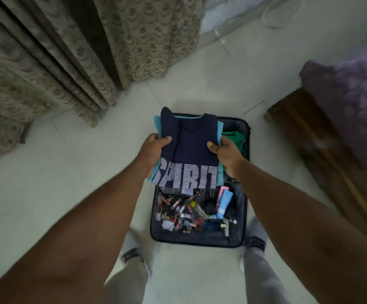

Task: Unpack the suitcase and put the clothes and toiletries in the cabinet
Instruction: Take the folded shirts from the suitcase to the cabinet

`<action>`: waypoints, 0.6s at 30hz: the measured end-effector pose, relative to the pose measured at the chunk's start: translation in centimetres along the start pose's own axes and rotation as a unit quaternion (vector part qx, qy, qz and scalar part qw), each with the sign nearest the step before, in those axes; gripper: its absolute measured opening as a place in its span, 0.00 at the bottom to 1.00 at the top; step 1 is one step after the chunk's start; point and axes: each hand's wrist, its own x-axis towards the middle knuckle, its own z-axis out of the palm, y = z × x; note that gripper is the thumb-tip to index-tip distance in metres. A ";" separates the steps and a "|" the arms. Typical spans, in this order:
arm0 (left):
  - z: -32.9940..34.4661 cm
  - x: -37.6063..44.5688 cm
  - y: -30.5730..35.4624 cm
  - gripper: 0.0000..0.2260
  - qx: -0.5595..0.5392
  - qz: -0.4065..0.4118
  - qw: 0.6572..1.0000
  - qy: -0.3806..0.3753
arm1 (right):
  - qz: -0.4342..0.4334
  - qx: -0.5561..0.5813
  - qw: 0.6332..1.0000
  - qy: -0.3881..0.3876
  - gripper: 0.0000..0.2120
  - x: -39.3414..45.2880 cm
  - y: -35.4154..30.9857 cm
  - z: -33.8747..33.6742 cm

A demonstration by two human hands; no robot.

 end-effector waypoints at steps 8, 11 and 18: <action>-3.5 -24.4 14.1 0.16 0.037 -0.001 0.988 -0.153 | -0.056 0.050 0.996 0.057 0.13 -25.8 -11.6 1.2; -3.4 -31.5 16.2 0.16 0.076 -0.001 0.979 -0.191 | -0.073 0.105 0.988 0.086 0.14 -34.7 -12.5 1.2; 1.0 -46.0 14.4 0.12 0.122 -0.023 0.943 -0.308 | -0.114 0.170 0.959 0.195 0.11 -52.6 -9.0 -2.6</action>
